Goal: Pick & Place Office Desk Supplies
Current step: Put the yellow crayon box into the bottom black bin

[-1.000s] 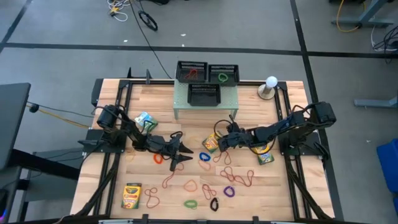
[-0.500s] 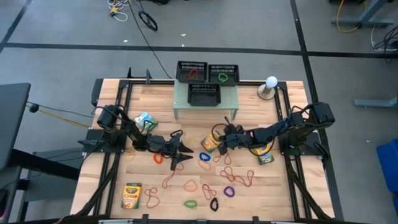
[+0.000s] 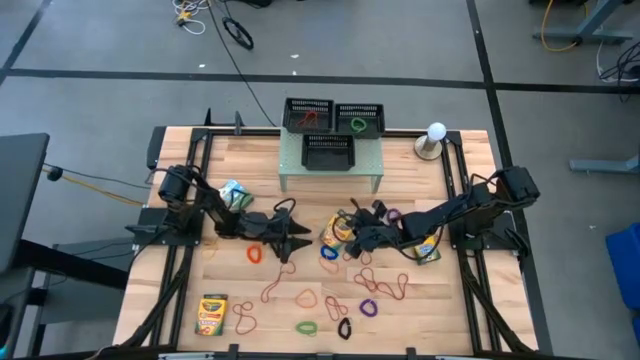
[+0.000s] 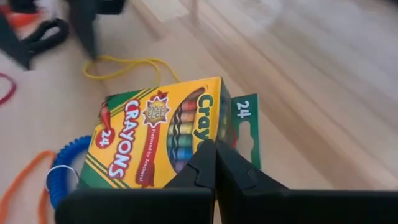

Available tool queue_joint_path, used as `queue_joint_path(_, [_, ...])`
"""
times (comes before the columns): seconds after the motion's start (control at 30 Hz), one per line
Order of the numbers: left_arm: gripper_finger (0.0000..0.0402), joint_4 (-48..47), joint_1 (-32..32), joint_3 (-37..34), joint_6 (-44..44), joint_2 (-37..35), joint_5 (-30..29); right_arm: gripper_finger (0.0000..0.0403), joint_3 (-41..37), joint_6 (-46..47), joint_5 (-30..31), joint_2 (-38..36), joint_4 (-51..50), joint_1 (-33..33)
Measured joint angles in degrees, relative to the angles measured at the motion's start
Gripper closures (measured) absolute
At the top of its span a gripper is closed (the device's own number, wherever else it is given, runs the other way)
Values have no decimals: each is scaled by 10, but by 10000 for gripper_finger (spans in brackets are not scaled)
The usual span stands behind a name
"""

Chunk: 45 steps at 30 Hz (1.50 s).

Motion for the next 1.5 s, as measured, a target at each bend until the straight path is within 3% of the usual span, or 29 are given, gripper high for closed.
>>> queue_joint_path(0.13, [128, -3, 11, 14, 6, 0, -6, 402, 10, -45, 30, -1, 0, 12])
queue_joint_path(0.27, [93, -72, 26, 50, 26, 0, 0, 402, 23, -93, 59, -1, 2, 23])
queue_joint_path(0.53, [89, -159, 52, 110, 90, 0, 32, 403, 32, -153, 93, -1, 14, 44])
queue_joint_path(0.73, [125, -158, 55, 116, 122, 0, 99, 403, 32, -163, 116, -1, 18, 59])
queue_joint_path(1.07, [281, -157, 55, 116, 144, 0, 102, 400, 32, -163, 143, -2, 46, 88])
queue_joint_path(1.27, [286, -155, 61, 116, 149, -1, 116, 357, 33, -159, 149, -2, 85, 99])
queue_joint_path(1.5, [280, -149, 60, 116, 167, -11, 117, 275, 33, -107, 177, -6, 95, 99])
